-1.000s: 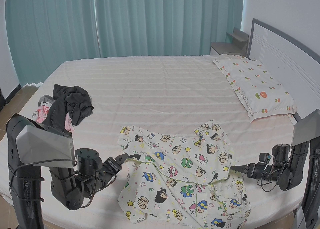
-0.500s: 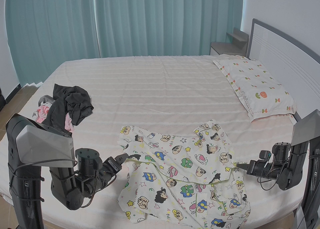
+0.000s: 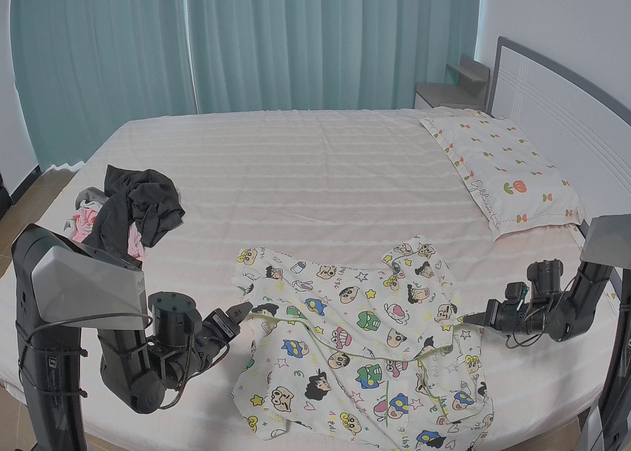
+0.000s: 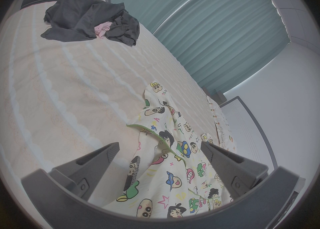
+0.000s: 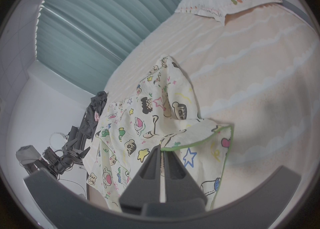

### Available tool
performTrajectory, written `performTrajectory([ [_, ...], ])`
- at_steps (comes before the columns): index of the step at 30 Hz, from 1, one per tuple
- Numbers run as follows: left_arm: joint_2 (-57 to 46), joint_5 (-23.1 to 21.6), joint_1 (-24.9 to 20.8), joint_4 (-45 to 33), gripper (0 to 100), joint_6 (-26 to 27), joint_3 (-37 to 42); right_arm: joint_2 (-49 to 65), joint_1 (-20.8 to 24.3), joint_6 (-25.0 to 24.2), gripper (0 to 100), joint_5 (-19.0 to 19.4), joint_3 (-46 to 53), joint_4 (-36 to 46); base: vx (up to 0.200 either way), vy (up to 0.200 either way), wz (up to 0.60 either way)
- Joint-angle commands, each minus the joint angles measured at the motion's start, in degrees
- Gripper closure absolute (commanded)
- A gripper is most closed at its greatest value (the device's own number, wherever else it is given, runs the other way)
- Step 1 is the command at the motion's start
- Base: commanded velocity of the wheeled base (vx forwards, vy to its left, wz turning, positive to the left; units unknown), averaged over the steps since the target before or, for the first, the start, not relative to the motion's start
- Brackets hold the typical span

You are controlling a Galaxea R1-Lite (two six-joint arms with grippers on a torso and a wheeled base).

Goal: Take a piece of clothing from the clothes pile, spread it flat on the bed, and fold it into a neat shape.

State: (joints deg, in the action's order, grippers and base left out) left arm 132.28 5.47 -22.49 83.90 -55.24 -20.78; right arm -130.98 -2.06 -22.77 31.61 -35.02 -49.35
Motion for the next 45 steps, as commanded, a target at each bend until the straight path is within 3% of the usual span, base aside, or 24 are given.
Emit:
performTrajectory([
  [1,0.26,0.06,-0.01,0.04,0,0.04,-0.05,5.47,0.13,1.33,100,-0.15,-18.5,20.96,0.0,0.0,0.0],
  [6,0.43,0.06,-0.01,0.04,0,0.04,-0.13,4.94,0.13,5.02,100,-0.15,-29.14,36.43,0.0,0.0,0.0],
  [8,0.52,0.06,-0.01,0.04,0,0.04,-0.13,4.76,0.13,5.02,100,-0.15,-31.33,39.42,0.0,0.0,0.0],
  [11,0.79,0.06,-0.01,0.04,0,0.04,-0.4,2.22,0.74,5.63,100,-0.23,-38.1,50.23,0.0,0.0,0.0],
  [13,0.87,0.06,-0.01,0.04,0,0.04,-0.4,1.86,0.92,6.07,100,-0.23,-39.16,51.81,0.0,0.0,0.0],
  [14,1.23,0.15,-0.01,0.04,0,0.04,-0.4,0.28,1.27,8.36,100,-1.2,-43.02,57.79,0.0,0.0,0.0],
  [16,1.31,0.24,0.08,0.04,0,0.04,-0.4,-0.77,1.36,9.68,100,-3.13,-45.57,60.42,0.0,0.0,0.0],
  [17,1.4,0.15,0.08,0.04,0,0.04,-0.4,-2.18,1.44,10.56,100,-7.09,-48.82,62.88,0.0,0.0,0.0],
  [27,1.58,0.24,-0.01,0.04,0,0.13,-0.48,-6.05,4.35,12.05,100,-10.6,-53.57,66.05,0.0,0.0,0.0],
  [30,1.58,0.24,0.08,0.04,0,0.13,-0.48,-7.1,5.22,11.87,100,-13.33,-55.42,65.61,0.0,0.0,0.0],
  [31,1.58,0.24,0.08,0.04,0,0.13,-0.57,-7.1,5.22,11.7,0,-13.5,-55.42,65.34,0.0,0.0,0.0],
  [40,1.58,0.15,-0.01,0.04,0,0.04,-0.57,-5.43,4.26,8.09,0,-13.68,-49.7,56.03,0.0,0.0,0.0],
  [43,1.58,0.15,-0.01,0.04,0,0.04,-0.57,-3.5,4.08,-2.89,0,-12.45,-46.63,49.7,0.0,0.0,0.0],
  [45,1.58,0.15,-0.01,0.04,0,0.04,-0.48,-2.18,4.08,-5.88,0,-9.81,-43.81,47.94,0.0,0.0,0.0],
])
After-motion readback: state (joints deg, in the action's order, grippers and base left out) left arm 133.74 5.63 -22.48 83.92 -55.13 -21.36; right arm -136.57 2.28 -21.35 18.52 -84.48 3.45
